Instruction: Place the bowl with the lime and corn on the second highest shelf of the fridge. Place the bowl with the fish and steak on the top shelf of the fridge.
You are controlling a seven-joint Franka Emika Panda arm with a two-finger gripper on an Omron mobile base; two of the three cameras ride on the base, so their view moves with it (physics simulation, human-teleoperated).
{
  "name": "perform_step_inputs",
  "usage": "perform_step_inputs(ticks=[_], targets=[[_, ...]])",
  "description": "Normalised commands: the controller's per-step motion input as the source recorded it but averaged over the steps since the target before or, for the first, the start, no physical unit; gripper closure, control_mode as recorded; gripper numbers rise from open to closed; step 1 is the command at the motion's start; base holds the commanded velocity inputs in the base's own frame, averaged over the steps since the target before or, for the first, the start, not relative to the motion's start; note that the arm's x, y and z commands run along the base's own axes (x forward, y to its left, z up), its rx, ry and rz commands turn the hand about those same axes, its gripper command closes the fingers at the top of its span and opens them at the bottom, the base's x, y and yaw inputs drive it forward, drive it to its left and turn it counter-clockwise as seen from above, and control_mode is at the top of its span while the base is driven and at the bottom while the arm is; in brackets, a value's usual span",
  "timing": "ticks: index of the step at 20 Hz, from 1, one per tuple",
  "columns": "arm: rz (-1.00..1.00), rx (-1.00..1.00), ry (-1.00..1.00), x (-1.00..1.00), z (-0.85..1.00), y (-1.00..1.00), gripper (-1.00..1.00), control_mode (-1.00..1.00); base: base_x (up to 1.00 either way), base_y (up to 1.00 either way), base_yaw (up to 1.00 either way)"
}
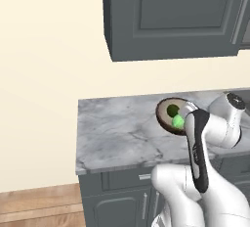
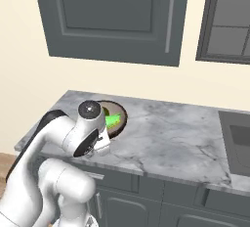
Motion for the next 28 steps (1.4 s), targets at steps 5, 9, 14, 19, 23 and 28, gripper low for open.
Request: perform_step_inputs(ticks=[5,9,14,19,23,28], targets=[[-0.29,0.01,0.00,-0.77,0.60,0.00,1.00,-1.00,0.00,0.00,0.00],[-0.10,0.00,-0.05,-0.42,0.02,-0.01,1.00,1.00,-0.50,-0.17,-0.08],[0.00,0.00,0.00,0.00,0.00,0.00,1.00,1.00,-0.45,-0.73,-0.38],[0.00,0.00,0.00,0.00,0.00,0.00,1.00,1.00,0.00,-1.00,-0.46],[0.00,0.00,0.00,0.00,0.00,0.00,1.00,1.00,0.00,-1.00,-0.56],[0.00,0.00,0.00,0.00,0.00,0.00,1.00,1.00,0.33,-1.00,-0.45]])
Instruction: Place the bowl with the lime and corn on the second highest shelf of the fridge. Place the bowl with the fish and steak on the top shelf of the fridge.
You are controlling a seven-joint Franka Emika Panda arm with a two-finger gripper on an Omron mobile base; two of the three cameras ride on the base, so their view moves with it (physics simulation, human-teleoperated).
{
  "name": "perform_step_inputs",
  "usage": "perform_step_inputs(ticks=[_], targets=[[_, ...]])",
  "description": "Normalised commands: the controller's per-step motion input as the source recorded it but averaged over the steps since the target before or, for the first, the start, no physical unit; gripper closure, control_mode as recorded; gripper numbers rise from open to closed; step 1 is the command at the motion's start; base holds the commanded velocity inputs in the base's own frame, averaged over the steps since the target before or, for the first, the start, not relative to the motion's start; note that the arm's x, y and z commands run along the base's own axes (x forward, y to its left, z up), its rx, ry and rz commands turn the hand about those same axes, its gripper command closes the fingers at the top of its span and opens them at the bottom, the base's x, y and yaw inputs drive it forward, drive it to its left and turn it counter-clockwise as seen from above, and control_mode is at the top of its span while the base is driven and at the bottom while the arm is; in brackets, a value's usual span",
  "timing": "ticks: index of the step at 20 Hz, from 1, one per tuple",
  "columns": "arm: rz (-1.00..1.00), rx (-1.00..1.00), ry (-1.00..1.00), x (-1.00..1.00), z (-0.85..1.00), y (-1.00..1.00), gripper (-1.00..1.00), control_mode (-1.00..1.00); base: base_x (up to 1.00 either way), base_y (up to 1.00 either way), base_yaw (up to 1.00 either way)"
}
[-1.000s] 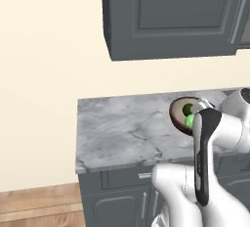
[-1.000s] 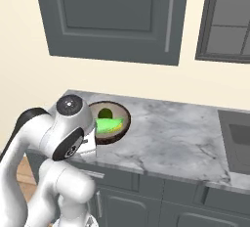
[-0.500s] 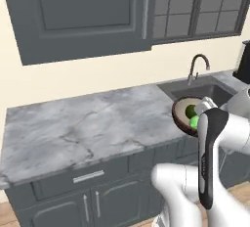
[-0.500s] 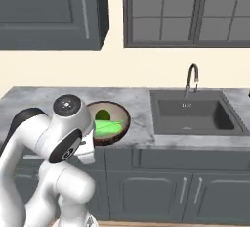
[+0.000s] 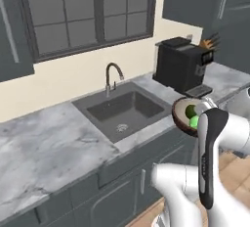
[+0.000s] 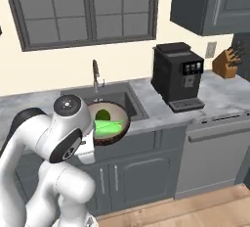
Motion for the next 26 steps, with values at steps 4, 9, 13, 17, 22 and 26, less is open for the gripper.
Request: perform_step_inputs(ticks=[4,9,13,17,22,26], targets=[[0.00,0.00,0.00,0.00,0.00,0.00,1.00,1.00,0.27,-1.00,-0.48],[0.00,0.00,0.00,0.00,0.00,0.00,1.00,1.00,0.00,-0.97,-0.70],[0.00,0.00,0.00,0.00,0.00,0.00,1.00,1.00,0.07,-0.96,-0.66],[0.00,0.00,0.00,0.00,0.00,0.00,1.00,1.00,0.78,-1.00,-0.41],[0.00,0.00,0.00,0.00,0.00,0.00,1.00,1.00,1.00,-0.65,-0.16],[0.00,0.00,0.00,0.00,0.00,0.00,1.00,1.00,1.00,-0.46,-0.07]])
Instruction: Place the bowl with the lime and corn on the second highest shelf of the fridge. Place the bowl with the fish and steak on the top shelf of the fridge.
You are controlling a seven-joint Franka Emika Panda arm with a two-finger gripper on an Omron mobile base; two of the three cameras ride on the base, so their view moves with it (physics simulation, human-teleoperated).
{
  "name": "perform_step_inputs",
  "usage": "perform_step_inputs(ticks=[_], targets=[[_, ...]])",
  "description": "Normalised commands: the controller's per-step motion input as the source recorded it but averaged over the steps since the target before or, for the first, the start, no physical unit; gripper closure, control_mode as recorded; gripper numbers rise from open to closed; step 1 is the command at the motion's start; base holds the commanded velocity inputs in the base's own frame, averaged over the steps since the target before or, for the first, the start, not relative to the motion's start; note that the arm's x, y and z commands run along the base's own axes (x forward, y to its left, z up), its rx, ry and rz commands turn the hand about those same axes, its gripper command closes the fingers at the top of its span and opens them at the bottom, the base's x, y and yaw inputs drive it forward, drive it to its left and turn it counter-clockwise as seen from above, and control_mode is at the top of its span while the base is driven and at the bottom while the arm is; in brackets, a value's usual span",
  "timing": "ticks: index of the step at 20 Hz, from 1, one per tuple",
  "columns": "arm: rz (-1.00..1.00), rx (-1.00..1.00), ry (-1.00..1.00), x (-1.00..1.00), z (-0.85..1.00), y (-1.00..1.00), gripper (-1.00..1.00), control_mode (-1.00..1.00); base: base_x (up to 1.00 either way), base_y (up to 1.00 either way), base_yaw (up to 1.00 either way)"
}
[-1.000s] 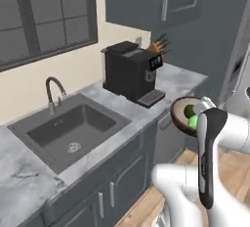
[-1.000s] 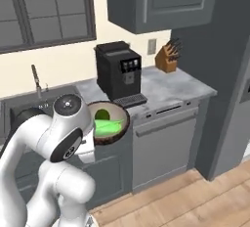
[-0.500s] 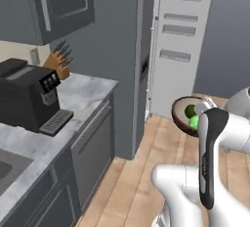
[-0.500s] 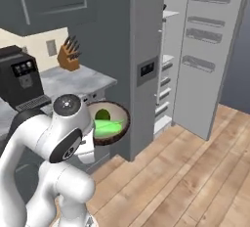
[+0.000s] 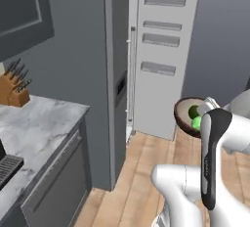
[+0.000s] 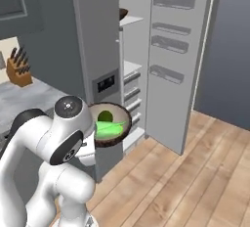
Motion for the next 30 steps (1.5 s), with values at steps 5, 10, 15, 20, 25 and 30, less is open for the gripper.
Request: perform_step_inputs(ticks=[5,10,15,20,25,30], targets=[[0.00,0.00,0.00,0.00,0.00,0.00,1.00,1.00,1.00,-0.57,-0.02],[0.00,0.00,0.00,0.00,0.00,0.00,1.00,1.00,1.00,-0.73,0.17],[0.00,0.00,0.00,0.00,0.00,0.00,1.00,1.00,1.00,-0.66,0.60],[0.00,0.00,0.00,0.00,0.00,0.00,1.00,1.00,0.69,-0.54,0.75],[0.00,0.00,0.00,0.00,0.00,0.00,1.00,1.00,0.13,-0.52,0.84],[0.00,0.00,0.00,0.00,0.00,0.00,1.00,1.00,0.13,-0.59,0.40]])
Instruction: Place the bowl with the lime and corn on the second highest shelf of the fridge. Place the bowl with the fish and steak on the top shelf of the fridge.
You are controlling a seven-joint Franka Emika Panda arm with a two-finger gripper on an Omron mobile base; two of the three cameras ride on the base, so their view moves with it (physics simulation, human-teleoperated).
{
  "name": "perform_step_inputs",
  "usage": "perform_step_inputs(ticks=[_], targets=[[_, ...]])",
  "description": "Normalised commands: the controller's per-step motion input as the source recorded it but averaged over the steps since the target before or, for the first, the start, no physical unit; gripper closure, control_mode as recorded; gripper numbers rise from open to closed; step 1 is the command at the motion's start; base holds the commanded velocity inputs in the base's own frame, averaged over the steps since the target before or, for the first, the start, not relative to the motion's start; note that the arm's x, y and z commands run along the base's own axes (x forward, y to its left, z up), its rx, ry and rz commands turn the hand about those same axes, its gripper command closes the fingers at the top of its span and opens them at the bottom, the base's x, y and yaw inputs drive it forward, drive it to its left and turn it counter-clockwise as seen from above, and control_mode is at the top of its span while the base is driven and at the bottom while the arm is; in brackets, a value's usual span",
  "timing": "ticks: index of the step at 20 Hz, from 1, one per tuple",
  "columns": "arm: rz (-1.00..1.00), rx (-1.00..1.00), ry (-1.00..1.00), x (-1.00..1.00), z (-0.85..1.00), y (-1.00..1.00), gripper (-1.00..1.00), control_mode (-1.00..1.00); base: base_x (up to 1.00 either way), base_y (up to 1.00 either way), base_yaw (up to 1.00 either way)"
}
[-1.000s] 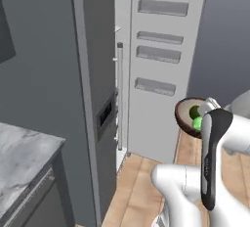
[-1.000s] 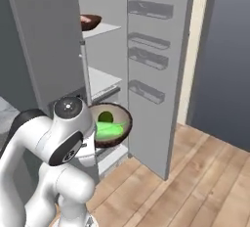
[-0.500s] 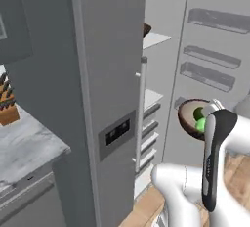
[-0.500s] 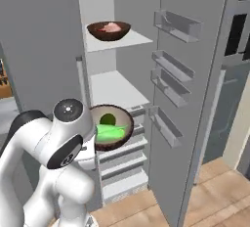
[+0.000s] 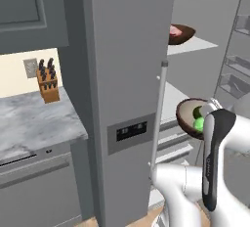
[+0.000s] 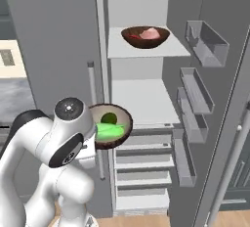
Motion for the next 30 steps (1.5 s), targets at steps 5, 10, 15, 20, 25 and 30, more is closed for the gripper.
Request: perform_step_inputs(ticks=[5,10,15,20,25,30], targets=[[0.00,0.00,0.00,0.00,0.00,0.00,1.00,1.00,0.31,-0.47,0.07],[0.00,0.00,0.00,0.00,0.00,0.00,1.00,1.00,0.47,-0.32,0.04],[0.00,0.00,0.00,0.00,0.00,0.00,1.00,1.00,0.31,-0.42,0.15],[0.01,-0.02,-0.01,0.65,-0.21,-0.05,1.00,-1.00,0.11,0.00,0.01],[0.03,-0.03,0.00,0.97,-0.47,0.03,1.00,-1.00,0.00,0.00,0.00],[0.04,-0.02,0.00,1.00,-0.23,0.06,1.00,-1.00,0.00,0.00,0.00]])
